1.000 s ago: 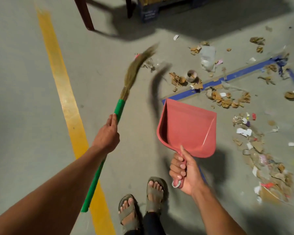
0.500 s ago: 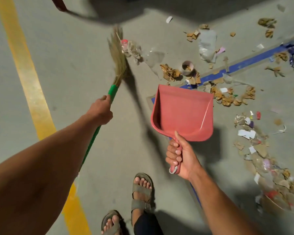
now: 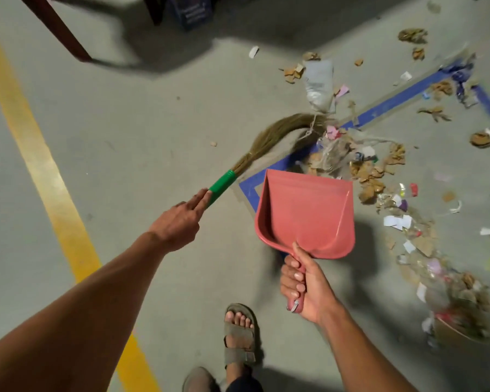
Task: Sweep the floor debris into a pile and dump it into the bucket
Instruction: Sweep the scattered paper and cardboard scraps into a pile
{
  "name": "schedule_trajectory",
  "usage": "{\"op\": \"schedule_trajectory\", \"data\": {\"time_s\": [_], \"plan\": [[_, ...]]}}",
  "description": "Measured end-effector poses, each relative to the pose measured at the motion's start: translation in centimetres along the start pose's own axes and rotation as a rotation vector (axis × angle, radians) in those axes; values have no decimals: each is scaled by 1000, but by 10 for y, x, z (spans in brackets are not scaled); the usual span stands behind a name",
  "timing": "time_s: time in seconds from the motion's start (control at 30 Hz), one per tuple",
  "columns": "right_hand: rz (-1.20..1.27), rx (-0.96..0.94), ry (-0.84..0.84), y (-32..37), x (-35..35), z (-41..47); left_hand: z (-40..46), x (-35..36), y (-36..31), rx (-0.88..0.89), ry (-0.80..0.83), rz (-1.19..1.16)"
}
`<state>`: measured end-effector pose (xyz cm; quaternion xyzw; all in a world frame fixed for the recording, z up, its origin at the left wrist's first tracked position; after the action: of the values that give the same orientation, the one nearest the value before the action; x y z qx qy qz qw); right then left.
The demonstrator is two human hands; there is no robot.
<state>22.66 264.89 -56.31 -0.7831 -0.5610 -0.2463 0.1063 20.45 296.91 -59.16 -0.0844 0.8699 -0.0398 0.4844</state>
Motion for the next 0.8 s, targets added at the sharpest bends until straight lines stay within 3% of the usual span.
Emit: {"op": "schedule_trajectory", "data": {"time_s": [0.13,0.23,0.33,0.47,0.63,0.8], "plan": [[9,0,16,5,11,-10,-17,-24,28,-181,-61,-58],[23,0,31,6,17,-9,-15,-31,37,-347,1,-111],[29,-5,32,5,17,-4,4,-26,23,-370,58,-126],[30,-13,29,0,-1,-1,33,-8,-49,-173,138,-125],[70,-61,-7,1,-25,-23,54,6,-138,256,201,7],[94,-79,-71,13,-42,-54,34,-10,-146,367,172,111]]}}
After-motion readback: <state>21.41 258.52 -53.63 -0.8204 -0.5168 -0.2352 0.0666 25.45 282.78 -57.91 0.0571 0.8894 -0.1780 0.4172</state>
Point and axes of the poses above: each hand's wrist, its own z-axis towards the middle knuckle, its own x-axis out of the palm, y = z × x, the point moved 3 cm from there along z, towards the middle knuckle, and after that the axes turned 9 degrees about z, right-handed, at the moved point
